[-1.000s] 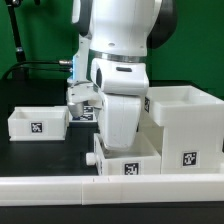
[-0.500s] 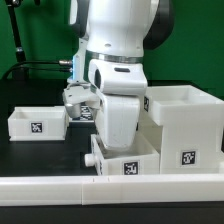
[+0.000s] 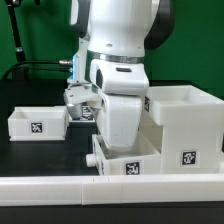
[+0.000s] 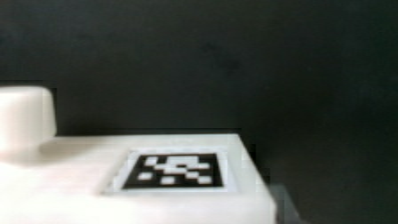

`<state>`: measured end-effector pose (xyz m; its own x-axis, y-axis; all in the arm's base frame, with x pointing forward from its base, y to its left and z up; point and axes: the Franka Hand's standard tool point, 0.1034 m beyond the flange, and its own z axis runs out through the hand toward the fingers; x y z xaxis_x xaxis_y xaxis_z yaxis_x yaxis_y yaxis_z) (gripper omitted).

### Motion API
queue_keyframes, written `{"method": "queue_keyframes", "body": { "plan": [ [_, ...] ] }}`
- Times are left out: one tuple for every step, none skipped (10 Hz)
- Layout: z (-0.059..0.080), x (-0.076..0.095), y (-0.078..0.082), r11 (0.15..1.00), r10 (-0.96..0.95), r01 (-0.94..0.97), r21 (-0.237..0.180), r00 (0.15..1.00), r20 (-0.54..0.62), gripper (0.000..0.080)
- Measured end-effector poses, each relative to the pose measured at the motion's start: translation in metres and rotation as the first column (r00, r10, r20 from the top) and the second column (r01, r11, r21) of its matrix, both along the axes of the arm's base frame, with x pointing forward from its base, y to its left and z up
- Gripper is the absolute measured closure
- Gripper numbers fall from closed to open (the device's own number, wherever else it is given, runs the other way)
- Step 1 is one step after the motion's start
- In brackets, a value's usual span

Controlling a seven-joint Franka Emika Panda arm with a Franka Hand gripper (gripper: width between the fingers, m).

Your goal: Assemble drawer

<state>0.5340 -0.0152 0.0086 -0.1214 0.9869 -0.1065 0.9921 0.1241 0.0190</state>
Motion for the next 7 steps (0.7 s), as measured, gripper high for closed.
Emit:
{"method": "queue_keyframes", "body": {
  "plan": [
    [0.0001,0.0001,0.0018,1.000,0.000,0.000,0.000,1.000,0.000,0.0755],
    [0.0002,0.0005,0.0059,1.000,0.001,-0.001,0.000,1.000,0.001,0.0755],
    [0.0000,0.0002,0.0091,1.000,0.005,-0.005,-0.001,1.000,-0.002,0.0755],
    [-0.0001,0.0000,0.0079,1.000,0.003,-0.003,-0.001,1.000,-0.002,0.0755],
    [-0.0002,-0.0002,0.0074,1.000,0.002,-0.002,-0.001,1.000,-0.003,0.0755],
    [-0.0003,-0.0003,0.0073,1.000,0.002,-0.002,-0.001,1.000,-0.003,0.0755],
    [-0.0003,-0.0001,0.0086,1.000,-0.010,0.010,0.001,1.000,0.001,0.0755]
  ]
}}
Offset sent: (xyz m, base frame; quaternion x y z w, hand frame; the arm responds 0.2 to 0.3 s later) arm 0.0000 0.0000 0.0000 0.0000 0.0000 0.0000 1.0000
